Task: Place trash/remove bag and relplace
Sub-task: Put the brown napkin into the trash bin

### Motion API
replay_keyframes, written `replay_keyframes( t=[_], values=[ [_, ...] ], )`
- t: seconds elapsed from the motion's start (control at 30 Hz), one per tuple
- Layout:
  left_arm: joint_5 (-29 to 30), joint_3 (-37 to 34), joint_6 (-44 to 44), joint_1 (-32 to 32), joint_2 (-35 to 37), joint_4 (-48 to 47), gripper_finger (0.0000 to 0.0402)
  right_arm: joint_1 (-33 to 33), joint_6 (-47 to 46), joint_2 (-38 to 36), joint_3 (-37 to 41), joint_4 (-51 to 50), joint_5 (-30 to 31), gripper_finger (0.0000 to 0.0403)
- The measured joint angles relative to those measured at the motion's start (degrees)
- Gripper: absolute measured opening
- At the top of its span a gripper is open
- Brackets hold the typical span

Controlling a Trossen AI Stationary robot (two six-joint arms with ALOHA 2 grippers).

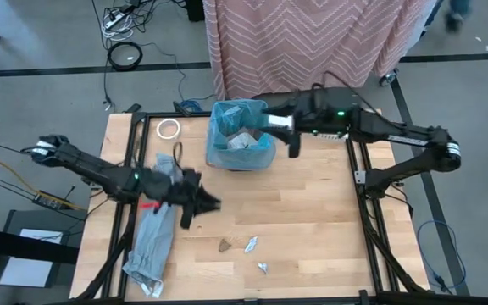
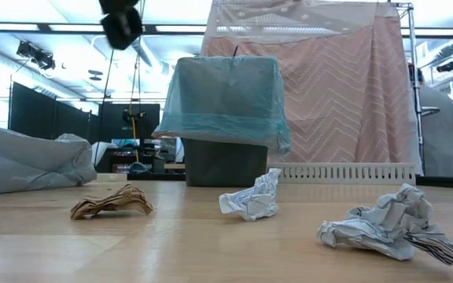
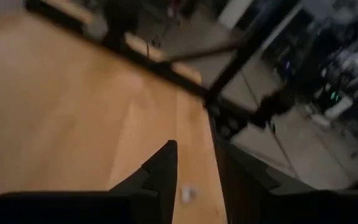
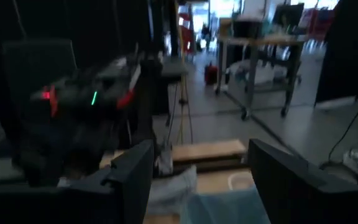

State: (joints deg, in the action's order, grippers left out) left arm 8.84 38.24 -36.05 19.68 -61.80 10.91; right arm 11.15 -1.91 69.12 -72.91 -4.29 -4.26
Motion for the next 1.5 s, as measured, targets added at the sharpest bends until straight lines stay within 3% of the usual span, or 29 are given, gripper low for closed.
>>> replay_keyframes(
  t=[0.17, 0.4, 0.63, 1.5],
  values=[
    [6.64, -0.02, -2.14, 7.79, -6.99, 1.06, 0.0113, -2.92, -3.21, -4.06, -0.06, -1.49, 3.57, 0.0245],
    [7.27, 2.81, -0.56, 12.27, -16.05, 3.77, 0.0112, -8.05, -6.71, -6.36, -0.06, -9.00, 5.17, 0.0247],
    [8.24, 5.66, 3.97, 13.16, -24.52, 3.98, 0.0112, -11.66, -9.07, -6.43, -0.04, -10.43, 6.51, 0.0247],
    [9.80, 5.79, 2.67, 13.82, -45.55, 10.42, 0.0113, -13.08, -12.08, -6.43, 0.03, -11.53, 5.15, 0.0242]
  ],
)
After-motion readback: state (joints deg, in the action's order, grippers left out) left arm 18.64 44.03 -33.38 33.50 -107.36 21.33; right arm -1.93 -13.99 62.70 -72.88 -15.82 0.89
